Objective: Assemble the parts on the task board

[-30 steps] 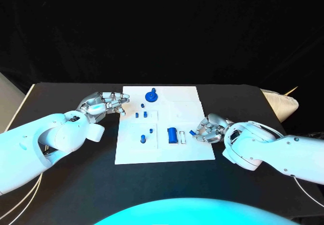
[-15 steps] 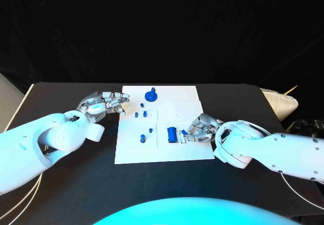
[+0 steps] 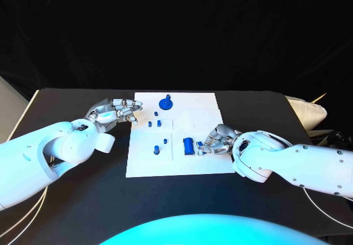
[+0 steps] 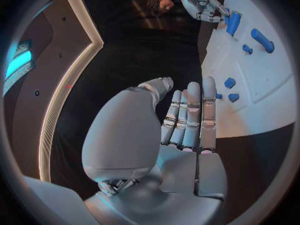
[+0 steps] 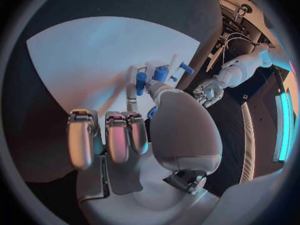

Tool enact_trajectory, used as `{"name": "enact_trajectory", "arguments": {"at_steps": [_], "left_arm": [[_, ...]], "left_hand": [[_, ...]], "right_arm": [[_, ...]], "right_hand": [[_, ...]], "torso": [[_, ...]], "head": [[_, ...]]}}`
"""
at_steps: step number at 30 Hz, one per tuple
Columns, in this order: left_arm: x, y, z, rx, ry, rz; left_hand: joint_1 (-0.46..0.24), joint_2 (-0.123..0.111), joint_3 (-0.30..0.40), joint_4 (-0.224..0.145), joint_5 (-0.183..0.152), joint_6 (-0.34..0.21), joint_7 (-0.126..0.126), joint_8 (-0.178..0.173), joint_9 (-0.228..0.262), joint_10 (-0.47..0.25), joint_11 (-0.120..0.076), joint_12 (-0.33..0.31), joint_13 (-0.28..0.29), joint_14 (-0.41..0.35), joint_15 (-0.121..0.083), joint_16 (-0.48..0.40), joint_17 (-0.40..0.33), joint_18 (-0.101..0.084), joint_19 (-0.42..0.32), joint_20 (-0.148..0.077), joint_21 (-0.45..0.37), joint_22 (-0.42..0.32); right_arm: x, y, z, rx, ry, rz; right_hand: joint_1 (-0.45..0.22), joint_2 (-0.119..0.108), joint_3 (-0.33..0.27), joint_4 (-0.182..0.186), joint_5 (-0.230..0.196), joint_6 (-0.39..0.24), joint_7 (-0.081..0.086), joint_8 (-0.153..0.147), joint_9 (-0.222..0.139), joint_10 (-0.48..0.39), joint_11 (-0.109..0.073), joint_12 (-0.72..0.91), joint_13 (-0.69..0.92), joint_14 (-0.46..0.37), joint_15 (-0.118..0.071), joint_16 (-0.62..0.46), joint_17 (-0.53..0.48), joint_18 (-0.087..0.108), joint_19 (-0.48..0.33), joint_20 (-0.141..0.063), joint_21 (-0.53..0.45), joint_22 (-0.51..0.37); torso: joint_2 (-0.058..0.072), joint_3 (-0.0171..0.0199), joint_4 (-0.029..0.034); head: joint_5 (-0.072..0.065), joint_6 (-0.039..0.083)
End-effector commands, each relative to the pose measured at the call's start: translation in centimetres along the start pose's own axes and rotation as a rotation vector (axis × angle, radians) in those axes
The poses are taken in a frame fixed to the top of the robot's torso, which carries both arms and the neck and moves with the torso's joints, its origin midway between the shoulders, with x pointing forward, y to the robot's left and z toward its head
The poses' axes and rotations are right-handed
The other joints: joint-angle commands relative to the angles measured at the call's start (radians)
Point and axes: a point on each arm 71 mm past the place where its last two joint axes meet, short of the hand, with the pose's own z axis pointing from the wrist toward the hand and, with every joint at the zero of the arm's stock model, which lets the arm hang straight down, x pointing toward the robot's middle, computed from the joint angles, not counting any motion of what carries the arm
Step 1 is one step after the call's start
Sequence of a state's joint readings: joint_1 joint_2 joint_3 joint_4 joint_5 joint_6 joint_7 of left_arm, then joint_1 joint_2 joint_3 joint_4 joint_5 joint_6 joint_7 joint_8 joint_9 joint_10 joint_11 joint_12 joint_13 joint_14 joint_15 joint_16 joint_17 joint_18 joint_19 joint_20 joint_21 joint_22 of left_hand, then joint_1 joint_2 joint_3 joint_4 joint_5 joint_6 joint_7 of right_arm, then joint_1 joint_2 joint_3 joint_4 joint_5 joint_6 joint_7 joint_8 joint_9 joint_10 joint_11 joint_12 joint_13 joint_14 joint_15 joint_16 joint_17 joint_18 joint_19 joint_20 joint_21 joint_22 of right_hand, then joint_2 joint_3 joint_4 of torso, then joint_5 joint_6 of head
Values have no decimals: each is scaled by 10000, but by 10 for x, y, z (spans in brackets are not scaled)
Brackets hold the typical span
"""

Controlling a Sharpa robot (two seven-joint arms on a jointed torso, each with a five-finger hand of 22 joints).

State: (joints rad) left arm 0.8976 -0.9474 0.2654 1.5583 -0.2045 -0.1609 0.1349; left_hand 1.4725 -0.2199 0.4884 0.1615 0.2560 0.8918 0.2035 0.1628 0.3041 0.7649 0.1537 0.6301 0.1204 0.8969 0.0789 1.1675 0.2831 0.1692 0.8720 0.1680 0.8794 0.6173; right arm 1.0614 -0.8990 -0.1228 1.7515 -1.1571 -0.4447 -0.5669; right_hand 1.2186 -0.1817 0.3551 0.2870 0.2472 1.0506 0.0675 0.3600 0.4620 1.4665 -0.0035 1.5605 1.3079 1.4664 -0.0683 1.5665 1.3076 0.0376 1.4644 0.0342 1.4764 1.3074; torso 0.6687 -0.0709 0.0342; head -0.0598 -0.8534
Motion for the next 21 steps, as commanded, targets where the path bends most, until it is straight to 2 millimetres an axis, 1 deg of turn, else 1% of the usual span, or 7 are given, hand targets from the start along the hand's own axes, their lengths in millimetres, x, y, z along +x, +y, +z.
{"name": "enact_trajectory", "arguments": {"at_steps": [1,2,4,6,11,15,21], "left_arm": [[2,0,1,18,179,-81],[2,0,1,2,193,-80],[3,0,1,-22,216,-78],[3,0,1,-38,234,-77],[3,0,1,-52,241,-75],[3,0,1,-54,245,-75],[3,0,1,-53,234,-73]], "left_hand": [[2,72,43,-7,64,-19,65,47,-17,-42,-5,22,-11,74,4,-50,-17,153,82,21,-34,-7],[2,72,43,-7,64,-19,65,47,-17,-42,-5,22,-11,74,4,-50,-17,153,82,21,-34,-7],[-10,69,41,1,62,-22,66,47,-18,-55,-1,17,-16,72,8,-52,-18,151,80,23,-36,-7],[-10,69,41,1,62,-22,66,47,-18,-55,-1,17,-16,72,8,-52,-18,151,80,23,-36,-7],[-10,69,41,1,62,-22,66,47,-18,-55,-1,17,-16,72,8,-52,-18,151,80,23,-36,-7],[-22,66,38,9,61,-27,68,46,-20,-72,2,10,-22,68,12,-55,-19,149,77,25,-40,-9],[-22,66,38,9,61,-27,68,46,-20,-72,2,10,-22,68,12,-55,-19,149,77,25,-40,-9]], "right_arm": [[4,1,0,108,397,-333],[4,1,0,123,416,-349],[4,1,0,143,428,-367],[5,1,1,146,430,-376],[5,3,2,87,333,-372],[4,5,4,36,146,-359],[2,6,7,-20,-196,-273]], "right_hand": [[-235,-35,-76,15,207,26,22,-15,1,999,-14,10,2583,1044,-28,43,2632,-150,800,-11,-31,2105],[-258,-52,-94,6,286,22,23,-12,4,999,-19,11,2584,1044,-27,43,2632,-153,803,-12,-21,2112],[-260,-58,-97,2,294,21,23,-12,5,997,-20,6,2581,1044,-27,43,2632,-153,803,-12,-22,2111],[-260,-58,-97,2,294,21,23,-12,5,997,-20,6,2581,1044,-27,43,2632,-153,803,-12,-22,2111],[-263,-73,-107,-4,302,19,23,-11,6,997,-20,6,2581,1044,-27,43,2632,-148,798,-12,-40,2102],[-266,-81,-112,-6,300,18,23,-10,7,994,-20,1,2579,1044,-27,43,2632,-148,797,-13,-42,2101],[-277,-87,-121,-3,294,20,25,-8,8,996,-19,3,2580,1044,-27,43,2632,-150,800,-13,-33,2106]], "torso": [[9,8,-14],[10,7,-17],[0,3,-19],[-13,-9,-4],[-10,-6,11],[-7,-3,15],[2,-2,0]], "head": [[-4,-32],[-16,-38],[-25,-42],[-33,-52],[-29,-56],[-24,-34],[-20,-29]]}}
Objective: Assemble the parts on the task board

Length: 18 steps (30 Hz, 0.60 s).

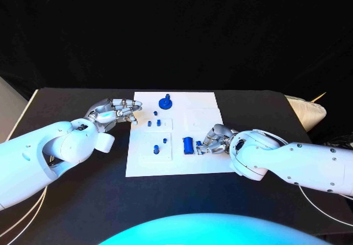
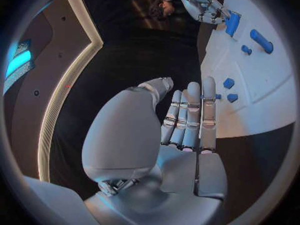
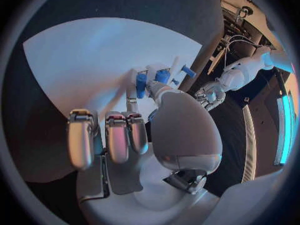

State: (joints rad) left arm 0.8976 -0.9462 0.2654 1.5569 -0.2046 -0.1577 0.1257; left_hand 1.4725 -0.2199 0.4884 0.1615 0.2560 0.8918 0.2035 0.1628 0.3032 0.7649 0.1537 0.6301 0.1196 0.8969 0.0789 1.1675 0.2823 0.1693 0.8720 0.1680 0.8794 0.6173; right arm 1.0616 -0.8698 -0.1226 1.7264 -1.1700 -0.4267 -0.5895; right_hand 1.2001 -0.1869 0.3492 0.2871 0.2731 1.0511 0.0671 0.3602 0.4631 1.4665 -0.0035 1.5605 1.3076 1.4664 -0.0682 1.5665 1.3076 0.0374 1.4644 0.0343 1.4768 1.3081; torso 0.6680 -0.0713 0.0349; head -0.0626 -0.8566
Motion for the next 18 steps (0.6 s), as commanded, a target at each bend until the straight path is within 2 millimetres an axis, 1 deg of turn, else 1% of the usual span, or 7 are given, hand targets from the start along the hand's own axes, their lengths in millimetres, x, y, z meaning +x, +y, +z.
{"name": "enact_trajectory", "arguments": {"at_steps": [1,6,10,14,15,16,18], "left_arm": [[3,-1,1,39,205,-66],[2,0,1,33,198,-66],[2,0,1,32,195,-67],[2,0,1,33,203,-71],[3,0,1,34,204,-71],[3,0,1,33,203,-71],[2,0,1,32,197,-71]], "left_hand": [[-22,66,38,10,61,-27,68,46,-12,-72,2,10,-14,68,12,-55,-11,148,77,24,-40,-10],[-32,75,43,20,62,-29,69,48,-13,-83,5,8,-20,65,15,-57,-11,147,75,27,-44,-12],[-32,75,43,20,62,-29,69,48,-13,-83,5,8,-20,65,15,-57,-11,147,75,27,-44,-12],[-32,75,43,20,62,-29,69,48,-13,-83,5,8,-20,65,15,-57,-11,147,75,27,-44,-12],[-32,75,43,20,62,-29,69,48,-13,-83,5,8,-20,65,15,-57,-11,147,75,27,-44,-12],[-32,75,43,20,62,-29,69,48,-13,-83,5,8,-20,65,15,-57,-11,147,75,27,-44,-12],[-32,75,43,20,62,-29,69,48,-13,-83,5,8,-20,65,15,-57,-11,147,75,27,-44,-12]], "right_arm": [[-1,2,1,-169,-340,-25],[-2,4,0,-276,-484,52],[-2,5,0,-358,-565,90],[-2,5,0,-413,-547,71],[-2,5,-1,-424,-513,57],[-2,5,-1,-433,-470,44],[-1,5,-1,-445,-393,37]], "right_hand": [[-104,-29,-65,3,34,18,30,-8,-2,1006,-19,25,2594,1044,-28,43,2632,-150,801,-13,-33,2101],[-118,-22,-68,10,33,23,29,-4,0,1008,-19,30,2596,1044,-28,43,2632,-150,802,-14,-31,2102],[-293,-41,-162,33,-20,25,36,3,5,1004,-14,21,2591,1044,-24,43,2632,-149,801,-13,-39,2101],[-595,-105,-388,44,-157,20,44,7,9,1003,-6,18,2590,1044,-17,43,2632,-145,798,-8,-58,2095],[-669,-119,-462,43,-141,20,42,10,10,1002,-7,16,2590,1044,-16,43,2632,-147,800,-7,-51,2100],[-736,-126,-563,33,53,18,35,16,16,1003,-13,18,2590,1044,-21,43,2632,-147,801,-9,-50,2104],[-825,-164,-691,40,178,13,33,21,21,998,-14,8,2586,1044,-23,43,2632,-146,800,-11,-59,2101]], "torso": [[9,3,-8],[9,10,-9],[2,11,-16],[-2,13,-14],[-3,12,-13],[-5,13,-14],[-7,12,-16]], "head": [[15,-2],[16,-5],[36,-4],[33,-7],[31,-11],[30,-14],[26,-16]]}}
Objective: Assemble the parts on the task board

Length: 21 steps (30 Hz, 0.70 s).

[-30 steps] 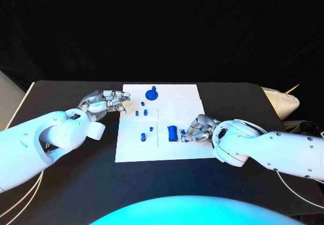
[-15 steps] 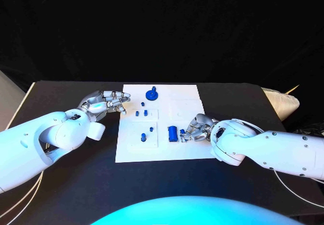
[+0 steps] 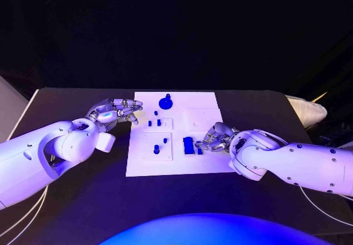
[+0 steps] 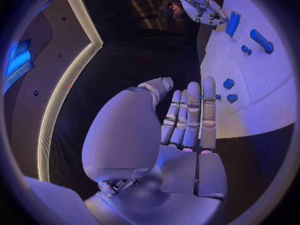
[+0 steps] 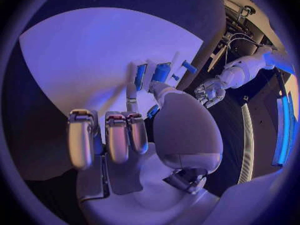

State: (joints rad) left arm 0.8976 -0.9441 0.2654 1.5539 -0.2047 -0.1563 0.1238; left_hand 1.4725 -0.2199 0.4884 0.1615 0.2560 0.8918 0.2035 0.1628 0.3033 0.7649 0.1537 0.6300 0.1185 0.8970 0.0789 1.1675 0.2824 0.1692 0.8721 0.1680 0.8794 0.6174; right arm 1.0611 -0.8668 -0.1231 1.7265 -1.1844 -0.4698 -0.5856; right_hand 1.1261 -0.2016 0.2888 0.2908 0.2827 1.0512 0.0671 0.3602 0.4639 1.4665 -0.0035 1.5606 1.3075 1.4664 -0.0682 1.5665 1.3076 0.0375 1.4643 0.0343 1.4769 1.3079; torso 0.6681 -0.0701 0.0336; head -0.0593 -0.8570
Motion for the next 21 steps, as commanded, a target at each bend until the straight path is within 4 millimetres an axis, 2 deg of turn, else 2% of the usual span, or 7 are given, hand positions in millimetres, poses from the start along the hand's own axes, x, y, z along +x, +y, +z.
{"name": "enact_trajectory", "arguments": {"at_steps": [1,6,9,11,14,18,21], "left_arm": [[2,-1,1,54,193,-66],[2,0,1,51,190,-68],[3,0,1,50,192,-70],[3,0,1,49,190,-70],[3,0,1,54,185,-70],[2,-1,1,117,161,-71],[1,-1,2,245,116,-103]], "left_hand": [[-41,84,46,30,62,-31,71,50,-15,-89,6,9,-13,64,17,-57,-12,147,73,29,-47,-14],[-41,84,46,30,62,-31,71,50,-15,-89,6,9,-13,64,17,-57,-12,147,73,29,-47,-14],[-41,84,46,30,62,-31,71,50,-15,-89,6,9,-13,64,17,-57,-12,147,73,29,-47,-14],[-41,84,46,30,62,-31,71,50,-15,-89,6,9,-13,64,17,-57,-12,147,73,29,-47,-14],[-41,84,46,30,62,-31,71,50,-15,-89,6,9,-13,64,17,-57,-12,147,73,29,-47,-14],[-41,84,46,30,62,-31,71,50,-15,-89,6,9,-13,64,17,-57,-12,147,73,29,-47,-14],[-48,84,48,37,62,-35,71,52,-17,-93,7,13,-17,62,19,-57,-11,147,71,31,-53,-17]], "right_arm": [[1,4,-1,-329,38,-85],[1,4,-2,-395,59,-43],[0,3,-2,-399,11,-38],[-1,1,-2,-385,-45,-78],[-4,-3,-2,-388,-150,-140],[-10,-9,-2,-551,-426,7],[-16,-14,0,-931,-754,570]], "right_hand": [[-129,-31,-149,6,77,12,31,24,15,999,-14,9,2588,1044,-23,43,2632,-145,799,-12,-64,2102],[-416,18,-580,17,-6,11,16,47,32,1001,-25,14,2591,1044,-31,43,2632,-145,800,-18,-70,2106],[-426,33,-601,16,-10,12,14,49,33,1000,-26,13,2590,1044,-32,43,2632,-146,801,-18,-65,2109],[-290,95,-622,-26,-13,4,4,55,39,1001,-35,13,2590,1044,-39,43,2632,-143,799,-23,-78,2103],[125,131,-685,-65,-260,-25,7,61,46,1001,-36,13,2591,1044,-42,43,2632,-140,796,-30,-96,2100],[331,117,-717,-81,-284,-57,18,52,43,985,-29,-21,2575,1044,-38,43,2632,-129,783,-28,-149,2076],[640,143,-757,-64,-204,-256,101,-57,3,937,39,-118,2531,1044,13,43,2632,-107,753,4,-261,2025]], "torso": [[-11,0,-4],[-9,2,-10],[-11,4,-6],[-10,0,-1],[-11,-10,3],[-19,-7,-15],[-33,-3,-34]], "head": [[-6,-15],[-5,-5],[-11,7],[-14,9],[-17,20],[6,58],[16,97]]}}
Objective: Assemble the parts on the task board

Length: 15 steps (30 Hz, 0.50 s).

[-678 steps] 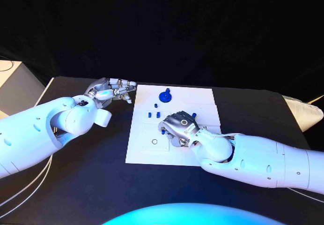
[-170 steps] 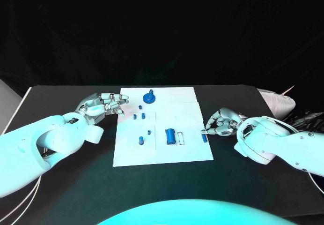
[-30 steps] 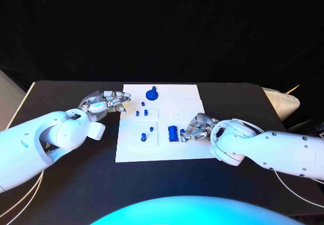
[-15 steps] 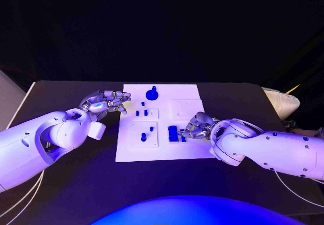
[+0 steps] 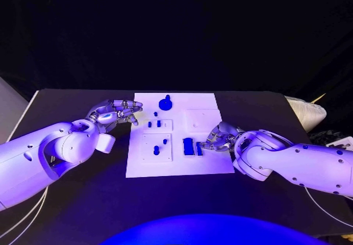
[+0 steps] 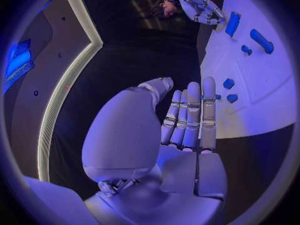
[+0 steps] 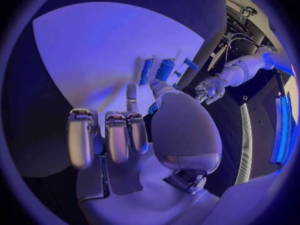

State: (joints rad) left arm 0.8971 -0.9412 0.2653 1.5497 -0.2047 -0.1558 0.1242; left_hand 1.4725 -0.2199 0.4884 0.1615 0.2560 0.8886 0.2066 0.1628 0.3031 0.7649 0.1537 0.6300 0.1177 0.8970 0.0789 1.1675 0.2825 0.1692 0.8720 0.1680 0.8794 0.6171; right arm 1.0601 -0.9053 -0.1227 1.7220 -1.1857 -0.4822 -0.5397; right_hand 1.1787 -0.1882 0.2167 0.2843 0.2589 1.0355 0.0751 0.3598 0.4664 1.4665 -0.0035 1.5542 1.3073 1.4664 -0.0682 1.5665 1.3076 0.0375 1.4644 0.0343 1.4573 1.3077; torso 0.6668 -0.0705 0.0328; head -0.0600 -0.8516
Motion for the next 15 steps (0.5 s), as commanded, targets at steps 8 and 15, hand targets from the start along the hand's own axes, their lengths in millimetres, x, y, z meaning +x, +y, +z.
{"name": "enact_trajectory", "arguments": {"at_steps": [8,15], "left_arm": [[-5,-3,5,914,-405,-323],[-20,-1,18,1778,-1836,-393]], "left_hand": [[-140,40,9,109,46,-6,-29,66,-21,198,-63,157,6,26,-9,-66,-7,151,40,35,-129,-57],[-162,-42,219,249,-15,445,-245,357,84,1172,-177,-482,-384,-1100,86,-1461,-525,72,-862,133,-1093,-499]], "right_arm": [[-30,-12,14,-2393,-1327,3453],[-63,-33,46,-2552,-2108,5875]], "right_hand": [[1256,124,201,-149,296,-546,229,-276,-90,294,218,-1259,1974,854,162,-338,1925,287,191,153,-2023,1057],[2198,-23,1221,-241,-198,-1391,632,-445,-186,-4099,641,-9232,-2830,-1866,533,-6007,-4337,1453,-2268,512,-10562,-4027]], "torso": [[-155,-32,-63],[-454,-126,-106]], "head": [[61,278],[168,564]]}}
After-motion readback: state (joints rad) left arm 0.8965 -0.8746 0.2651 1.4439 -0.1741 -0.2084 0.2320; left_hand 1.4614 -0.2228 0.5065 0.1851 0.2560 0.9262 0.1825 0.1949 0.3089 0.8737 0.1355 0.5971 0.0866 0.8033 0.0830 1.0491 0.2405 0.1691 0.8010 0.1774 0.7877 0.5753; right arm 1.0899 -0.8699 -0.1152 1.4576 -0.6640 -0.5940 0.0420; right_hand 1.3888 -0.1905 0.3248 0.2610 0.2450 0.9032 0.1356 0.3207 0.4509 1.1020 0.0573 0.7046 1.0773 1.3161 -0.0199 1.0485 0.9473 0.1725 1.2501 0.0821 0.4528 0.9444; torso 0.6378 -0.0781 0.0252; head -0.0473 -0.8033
